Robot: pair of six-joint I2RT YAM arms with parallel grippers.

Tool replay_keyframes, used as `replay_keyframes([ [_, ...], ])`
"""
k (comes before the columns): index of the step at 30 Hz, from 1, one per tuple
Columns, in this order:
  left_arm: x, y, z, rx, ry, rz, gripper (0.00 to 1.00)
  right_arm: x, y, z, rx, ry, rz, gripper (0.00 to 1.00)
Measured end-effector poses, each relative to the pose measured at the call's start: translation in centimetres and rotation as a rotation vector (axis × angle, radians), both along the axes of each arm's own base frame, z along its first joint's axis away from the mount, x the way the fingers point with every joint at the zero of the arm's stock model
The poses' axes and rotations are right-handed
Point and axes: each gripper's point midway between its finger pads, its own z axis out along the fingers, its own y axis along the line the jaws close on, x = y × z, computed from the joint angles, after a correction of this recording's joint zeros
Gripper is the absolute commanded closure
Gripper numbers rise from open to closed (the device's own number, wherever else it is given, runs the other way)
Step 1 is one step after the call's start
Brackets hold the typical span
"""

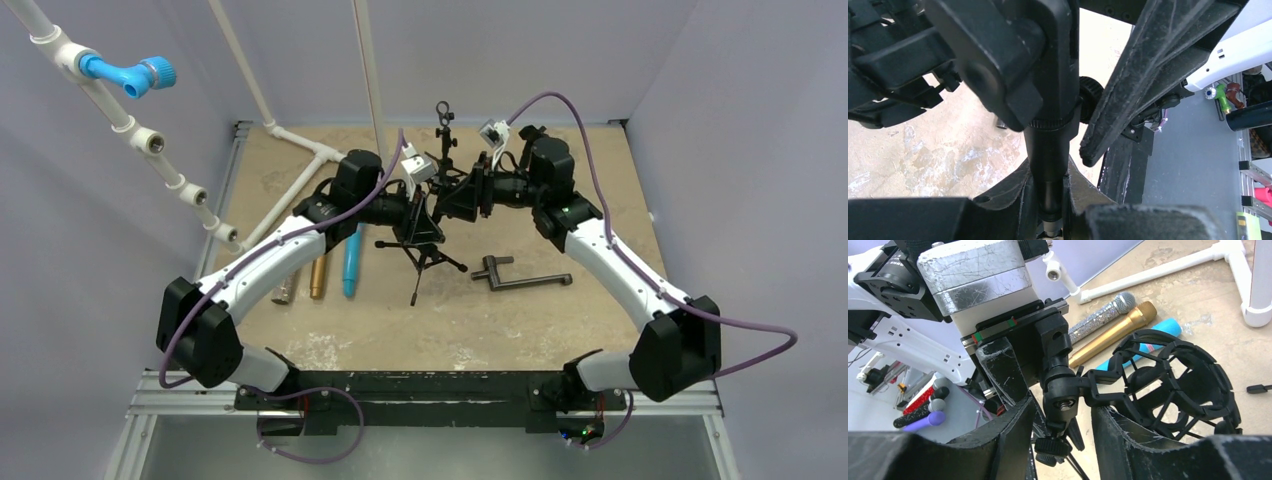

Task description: Remove the microphone from the stand

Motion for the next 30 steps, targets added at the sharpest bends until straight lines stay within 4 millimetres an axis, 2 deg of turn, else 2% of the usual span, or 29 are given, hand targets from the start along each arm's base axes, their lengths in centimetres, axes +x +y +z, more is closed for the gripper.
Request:
replay_keyframes([
  [5,0.3,-0.2,-0.8,0.02,0.015,0.01,1.0,-0.2,0.2,-1.0,-0.005,0.029,0.004,0.61],
  [10,0.5,-0.2,-0.7,0.025,0.013,0.016,1.0,-0.4,0.5,-2.1,-0.015,0.055,0.012,0.65],
  [15,0.7,-0.2,-0.8,0.032,0.014,0.026,1.0,-0.4,0.5,-2.1,-0.014,0.051,0.012,0.8],
  [19,0.9,-0.1,-0.9,0.039,0.007,0.035,1.0,-0.2,0.5,-2.2,-0.017,0.055,-0.001,0.99],
  [20,0.9,-0.1,-0.9,0.04,0.003,0.036,0.98,-0.2,0.5,-2.2,-0.018,0.054,-0.003,1.0],
  [26,1.0,-0.2,-0.8,0.036,-0.02,0.022,0.58,0.2,-0.1,-2.1,-0.025,0.043,-0.033,1.0],
  [30,0.7,-0.4,-0.2,0.015,-0.042,-0.005,0.25,1.5,-2.0,-2.0,-0.04,0.036,-0.114,1.0],
])
